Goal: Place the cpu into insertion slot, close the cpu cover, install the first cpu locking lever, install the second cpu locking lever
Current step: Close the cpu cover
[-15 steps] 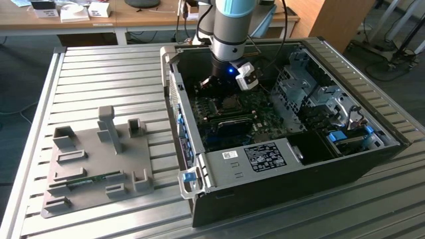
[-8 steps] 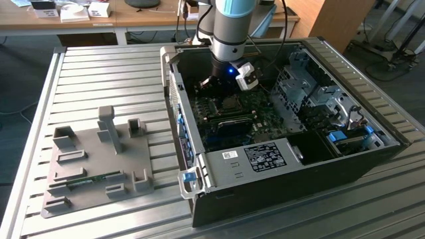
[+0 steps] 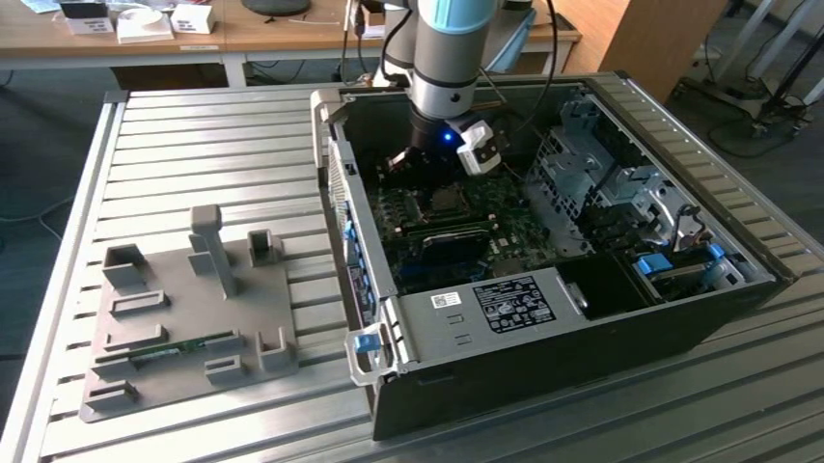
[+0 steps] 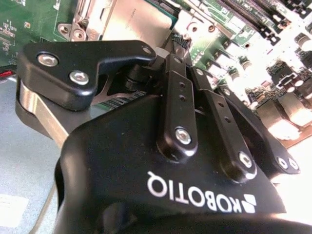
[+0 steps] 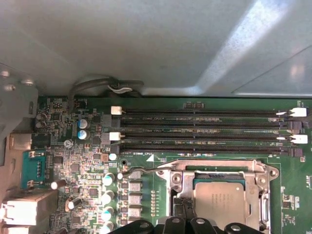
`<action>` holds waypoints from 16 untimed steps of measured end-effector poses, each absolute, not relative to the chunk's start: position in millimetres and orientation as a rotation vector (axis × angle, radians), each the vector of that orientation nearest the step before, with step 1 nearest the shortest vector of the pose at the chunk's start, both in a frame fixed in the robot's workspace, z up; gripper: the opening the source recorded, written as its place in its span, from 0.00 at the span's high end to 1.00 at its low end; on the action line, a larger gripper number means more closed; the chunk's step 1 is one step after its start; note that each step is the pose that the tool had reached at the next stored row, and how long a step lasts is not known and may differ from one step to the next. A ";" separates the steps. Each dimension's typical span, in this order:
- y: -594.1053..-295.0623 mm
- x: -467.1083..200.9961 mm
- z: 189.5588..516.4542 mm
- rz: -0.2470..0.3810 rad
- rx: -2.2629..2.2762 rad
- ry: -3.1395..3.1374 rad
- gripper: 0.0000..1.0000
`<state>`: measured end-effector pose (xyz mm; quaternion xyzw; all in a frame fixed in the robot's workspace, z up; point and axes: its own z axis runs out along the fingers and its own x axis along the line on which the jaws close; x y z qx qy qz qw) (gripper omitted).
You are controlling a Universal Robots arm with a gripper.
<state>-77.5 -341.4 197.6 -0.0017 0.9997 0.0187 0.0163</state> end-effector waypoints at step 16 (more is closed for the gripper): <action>-341.0 -79.1 205.2 0.056 -0.005 3.108 0.89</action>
